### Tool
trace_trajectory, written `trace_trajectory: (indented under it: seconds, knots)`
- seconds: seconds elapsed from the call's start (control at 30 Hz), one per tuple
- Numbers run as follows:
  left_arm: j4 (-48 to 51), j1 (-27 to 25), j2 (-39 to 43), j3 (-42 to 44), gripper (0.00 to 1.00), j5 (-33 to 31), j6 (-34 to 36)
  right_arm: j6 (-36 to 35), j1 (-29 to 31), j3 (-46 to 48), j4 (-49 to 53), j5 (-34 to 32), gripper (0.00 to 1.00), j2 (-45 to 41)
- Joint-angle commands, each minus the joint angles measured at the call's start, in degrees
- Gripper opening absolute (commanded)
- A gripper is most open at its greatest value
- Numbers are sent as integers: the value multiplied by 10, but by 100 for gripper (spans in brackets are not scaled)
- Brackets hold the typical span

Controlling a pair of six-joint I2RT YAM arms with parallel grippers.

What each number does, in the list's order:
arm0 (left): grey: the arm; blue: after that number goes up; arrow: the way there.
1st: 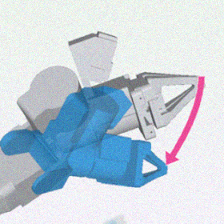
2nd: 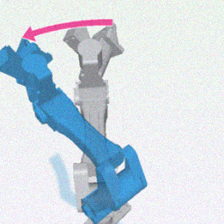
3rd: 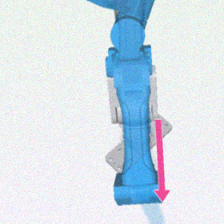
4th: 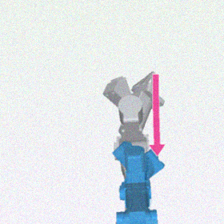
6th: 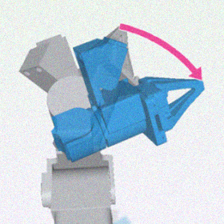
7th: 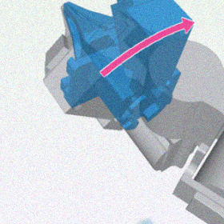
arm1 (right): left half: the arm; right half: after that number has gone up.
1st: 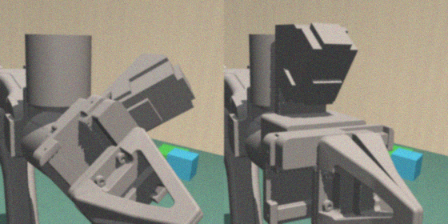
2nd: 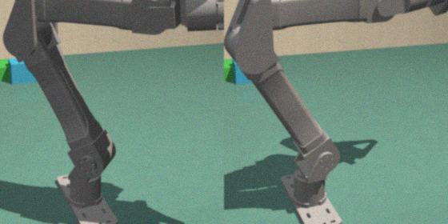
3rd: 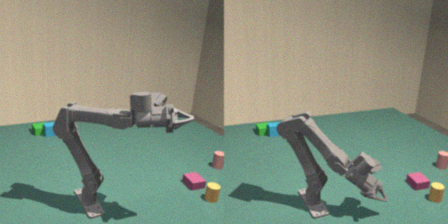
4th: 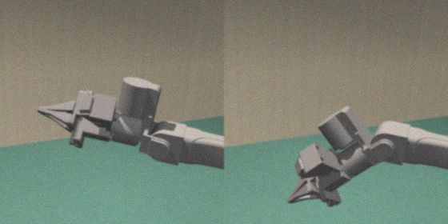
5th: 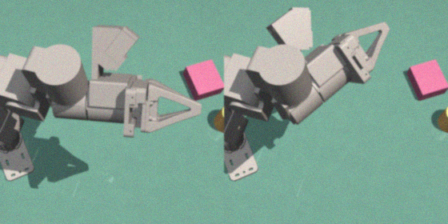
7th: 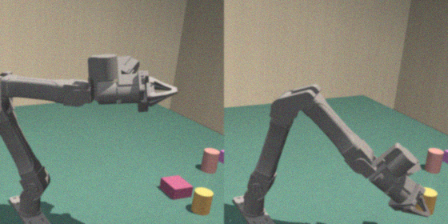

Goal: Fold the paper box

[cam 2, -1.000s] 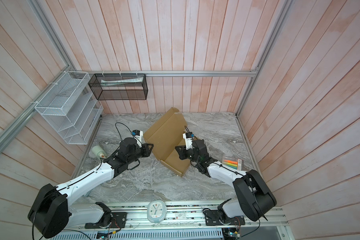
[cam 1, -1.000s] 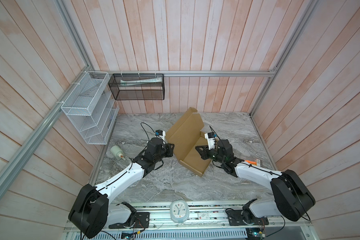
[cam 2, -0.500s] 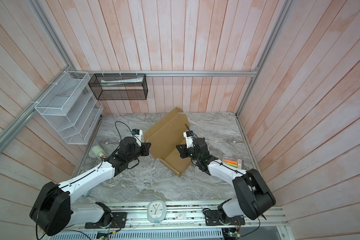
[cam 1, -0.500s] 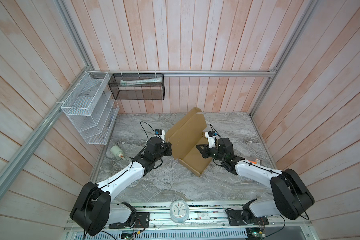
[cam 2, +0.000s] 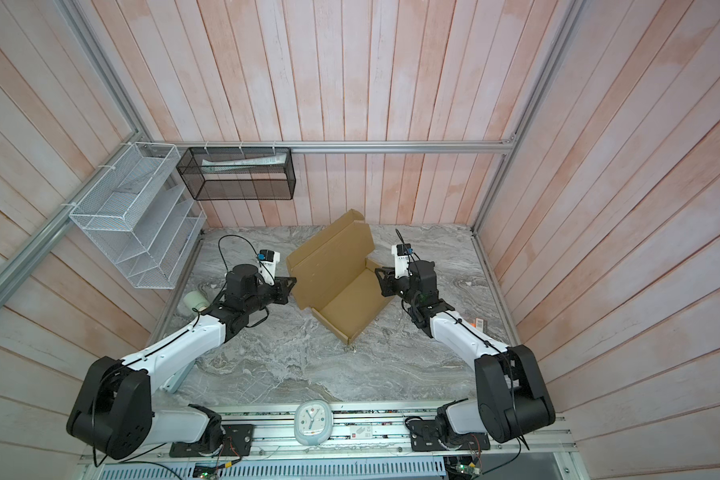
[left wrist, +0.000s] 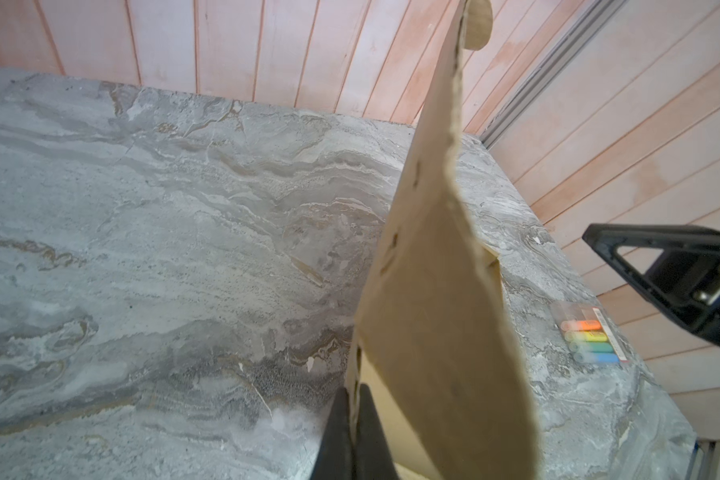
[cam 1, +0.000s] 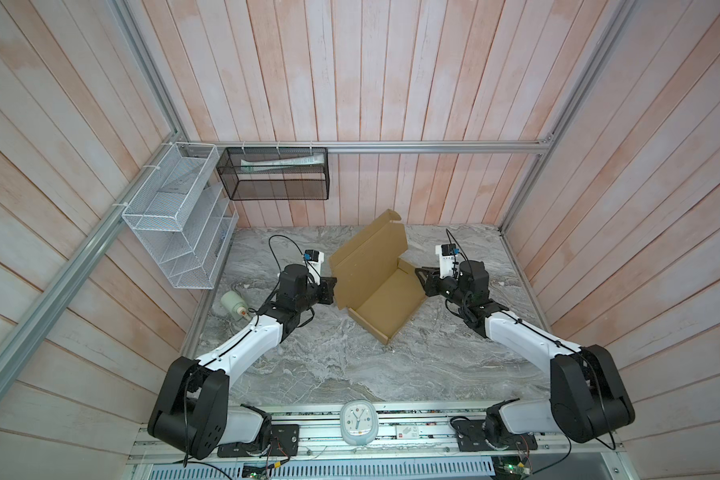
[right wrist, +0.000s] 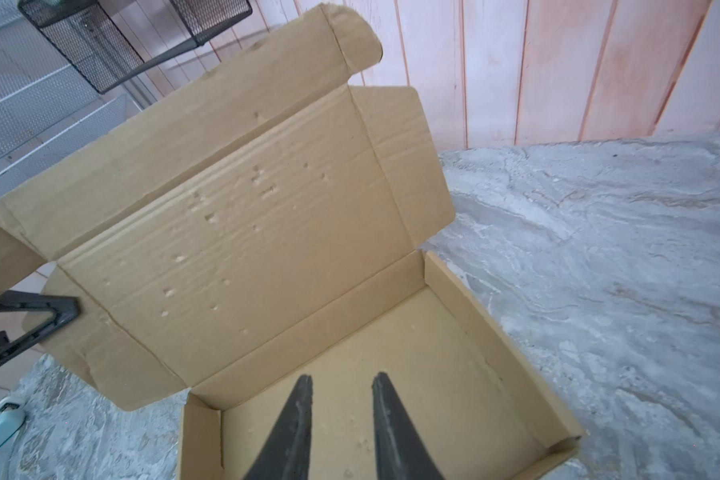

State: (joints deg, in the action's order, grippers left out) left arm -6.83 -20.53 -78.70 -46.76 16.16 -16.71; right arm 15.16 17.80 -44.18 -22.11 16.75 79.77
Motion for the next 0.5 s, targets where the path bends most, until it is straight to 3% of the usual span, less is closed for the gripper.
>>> trace_trajectory:
  seconds: [0.0,0.23,0.47]
  knots:
    - [-13,7,-9,-39,0,62,75,-54,-12,-41,11,-4,31,9]
    - [22,13,-15,-72,0,100,165,-107,-49,-75,12,33,36,55]
    - [44,29,-16,-78,0,149,194,-132,-81,-75,-40,67,36,84]
